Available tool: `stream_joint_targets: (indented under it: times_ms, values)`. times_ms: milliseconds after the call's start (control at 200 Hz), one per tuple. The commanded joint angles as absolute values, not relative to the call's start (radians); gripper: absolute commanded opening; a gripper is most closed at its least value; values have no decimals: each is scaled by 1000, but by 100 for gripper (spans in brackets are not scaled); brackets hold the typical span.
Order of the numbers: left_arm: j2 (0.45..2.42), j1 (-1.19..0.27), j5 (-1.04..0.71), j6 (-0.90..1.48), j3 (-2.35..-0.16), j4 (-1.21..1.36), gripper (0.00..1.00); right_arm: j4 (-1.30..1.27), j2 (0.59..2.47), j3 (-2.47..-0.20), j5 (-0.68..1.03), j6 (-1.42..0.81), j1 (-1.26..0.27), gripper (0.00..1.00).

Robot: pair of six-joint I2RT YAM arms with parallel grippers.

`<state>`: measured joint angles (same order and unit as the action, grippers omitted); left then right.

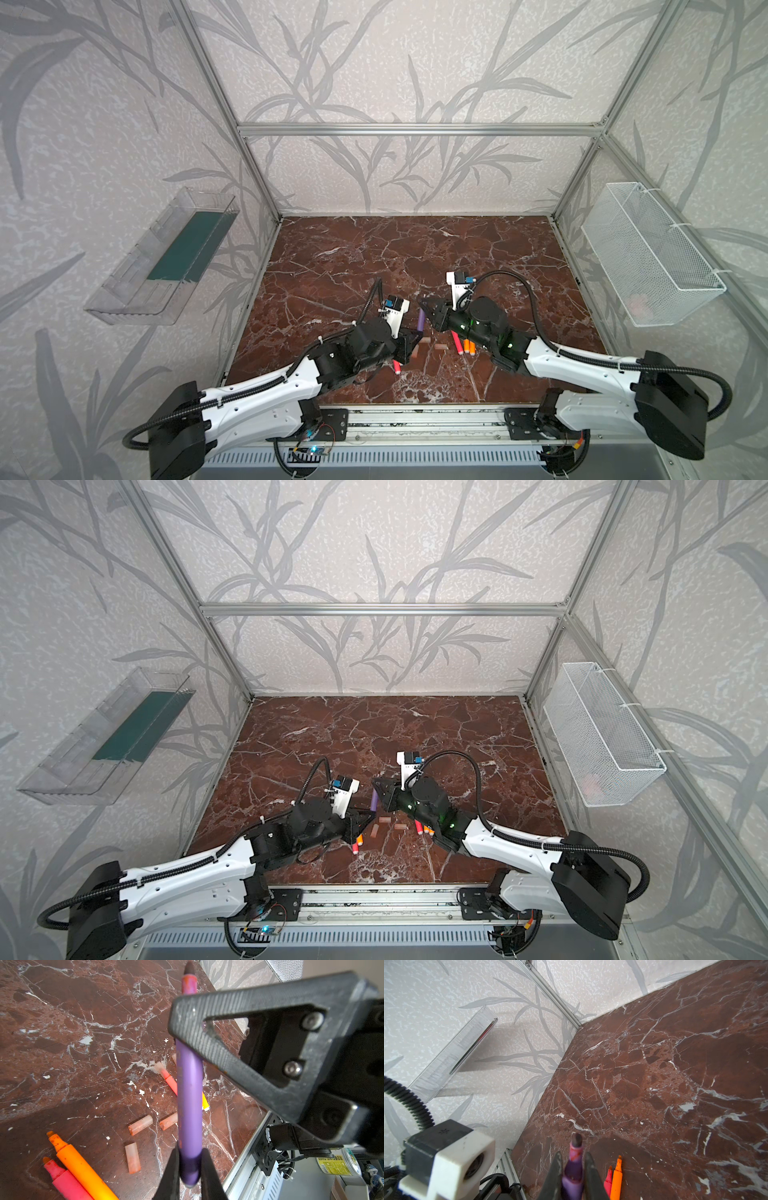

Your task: Insert the pens into the pen caps

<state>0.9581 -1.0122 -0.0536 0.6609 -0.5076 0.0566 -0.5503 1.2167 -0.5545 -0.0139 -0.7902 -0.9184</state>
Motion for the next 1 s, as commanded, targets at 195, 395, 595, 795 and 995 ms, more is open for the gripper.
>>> stream_joint_targets:
  times_ms: [195, 395, 595, 795, 995]
  values:
    - [927, -1017, -46, 627, -509, 84, 35, -566, 1198, -557, -12, -803, -948, 0]
    - [951, -1018, -61, 617, -520, 111, 41, -590, 1192, -546, -40, -813, -980, 0]
    - [970, -1018, -62, 608, -520, 137, 39, -614, 1190, -538, -67, -824, -1005, 0]
    - [969, -1019, -42, 601, -514, 156, 31, -659, 1201, -514, -95, -862, -1017, 0]
    - [960, -1018, -22, 599, -508, 159, 14, -689, 1206, -499, -131, -877, -1076, 0]
